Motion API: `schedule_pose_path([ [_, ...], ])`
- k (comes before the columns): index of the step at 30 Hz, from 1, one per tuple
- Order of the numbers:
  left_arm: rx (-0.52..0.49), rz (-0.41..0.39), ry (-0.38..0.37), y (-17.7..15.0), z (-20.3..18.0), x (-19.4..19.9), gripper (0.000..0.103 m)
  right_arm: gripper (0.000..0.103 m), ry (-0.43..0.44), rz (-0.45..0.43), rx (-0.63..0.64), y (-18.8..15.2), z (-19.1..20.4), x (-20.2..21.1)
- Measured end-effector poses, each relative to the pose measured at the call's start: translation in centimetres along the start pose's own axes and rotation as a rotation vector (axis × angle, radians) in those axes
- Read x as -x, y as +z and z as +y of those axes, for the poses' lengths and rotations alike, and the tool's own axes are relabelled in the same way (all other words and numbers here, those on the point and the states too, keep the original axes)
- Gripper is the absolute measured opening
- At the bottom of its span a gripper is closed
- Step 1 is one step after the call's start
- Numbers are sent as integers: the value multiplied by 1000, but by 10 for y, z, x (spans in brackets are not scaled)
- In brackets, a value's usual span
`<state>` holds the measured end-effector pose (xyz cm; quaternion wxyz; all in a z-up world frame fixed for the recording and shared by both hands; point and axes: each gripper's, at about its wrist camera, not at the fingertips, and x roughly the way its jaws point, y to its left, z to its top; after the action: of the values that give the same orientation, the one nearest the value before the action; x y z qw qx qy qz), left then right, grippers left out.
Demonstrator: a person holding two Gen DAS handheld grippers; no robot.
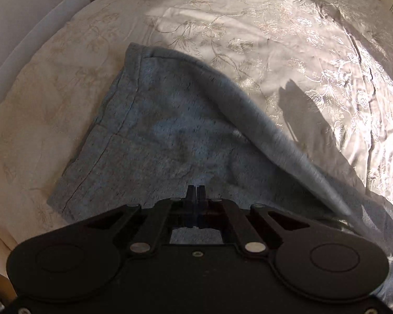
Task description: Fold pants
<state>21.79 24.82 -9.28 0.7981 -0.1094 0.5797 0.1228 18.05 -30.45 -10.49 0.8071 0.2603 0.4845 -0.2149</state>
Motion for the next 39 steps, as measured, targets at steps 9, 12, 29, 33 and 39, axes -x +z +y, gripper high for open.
schedule_pose_path([
  [9, 18, 77, -101, 16, -12, -14, 10, 1, 9, 4, 1, -21, -1, -2],
  [12, -13, 55, -111, 47, -37, -20, 22, 1, 10, -3, -6, -19, -1, -2],
  [29, -27, 174, 99, 136, -121, -126, 38, 1, 24, 12, -21, -23, -9, -7],
  [33, -30, 200, 199, 132, -123, -137, 38, 1, 40, 23, -30, -21, -12, -10],
  [39, -29, 231, 234, 129, -124, -149, 25, 1, 64, 32, -11, -18, -14, -9],
])
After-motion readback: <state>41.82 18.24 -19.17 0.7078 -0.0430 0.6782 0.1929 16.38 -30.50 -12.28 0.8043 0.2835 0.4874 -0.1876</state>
